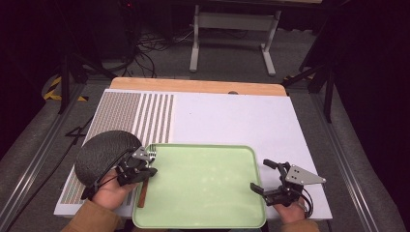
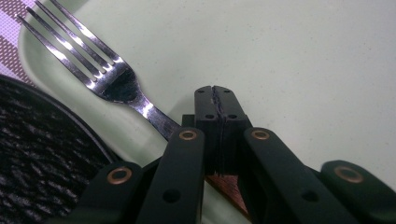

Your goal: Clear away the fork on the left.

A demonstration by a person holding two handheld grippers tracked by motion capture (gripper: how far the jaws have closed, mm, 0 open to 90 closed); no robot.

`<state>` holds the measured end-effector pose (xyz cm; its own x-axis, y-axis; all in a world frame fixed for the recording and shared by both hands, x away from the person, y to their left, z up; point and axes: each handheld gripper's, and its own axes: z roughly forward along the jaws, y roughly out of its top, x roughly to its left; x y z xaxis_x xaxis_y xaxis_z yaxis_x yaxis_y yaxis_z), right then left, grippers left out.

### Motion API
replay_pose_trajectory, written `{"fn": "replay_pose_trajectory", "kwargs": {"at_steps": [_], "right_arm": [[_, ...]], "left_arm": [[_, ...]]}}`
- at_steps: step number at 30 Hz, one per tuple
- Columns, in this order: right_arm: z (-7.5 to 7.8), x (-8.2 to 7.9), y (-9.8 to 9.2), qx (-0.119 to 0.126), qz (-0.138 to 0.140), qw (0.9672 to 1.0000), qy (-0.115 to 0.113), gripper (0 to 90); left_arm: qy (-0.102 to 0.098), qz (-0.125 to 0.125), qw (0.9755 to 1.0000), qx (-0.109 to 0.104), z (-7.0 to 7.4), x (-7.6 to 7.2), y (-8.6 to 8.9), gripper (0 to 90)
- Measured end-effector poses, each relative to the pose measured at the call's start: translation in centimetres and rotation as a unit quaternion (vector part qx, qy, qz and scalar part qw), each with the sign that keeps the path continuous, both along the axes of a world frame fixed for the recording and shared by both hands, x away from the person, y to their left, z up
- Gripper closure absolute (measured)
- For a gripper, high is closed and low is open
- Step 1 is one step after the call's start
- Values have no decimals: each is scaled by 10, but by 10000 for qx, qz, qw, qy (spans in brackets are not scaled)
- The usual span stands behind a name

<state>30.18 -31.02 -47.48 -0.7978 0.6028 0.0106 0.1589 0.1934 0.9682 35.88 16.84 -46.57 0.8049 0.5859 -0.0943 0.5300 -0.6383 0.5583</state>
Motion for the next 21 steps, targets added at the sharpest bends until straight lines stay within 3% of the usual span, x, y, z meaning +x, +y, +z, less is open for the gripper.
{"fn": "replay_pose_trajectory", "kwargs": {"at_steps": [7, 12, 15, 16, 21], "right_arm": [[0, 0, 0, 7, -5, 10000, 8, 24], [0, 0, -1, 27, -9, 10000, -1, 24], [0, 0, -1, 32, -15, 10000, -2, 24], [0, -1, -1, 37, -20, 10000, -4, 24], [1, -1, -1, 47, -27, 10000, -23, 24]], "left_arm": [[3, 13, 10000, -8, 1, 0, 0, 850], [-76, -63, 9993, -374, 9, -3, 1, 789], [8, -63, 9974, -719, 15, -3, 3, 614], [-52, -151, 9956, -920, 18, -4, 5, 545], [-424, -271, 9900, -1321, 26, -10, 11, 321]]}}
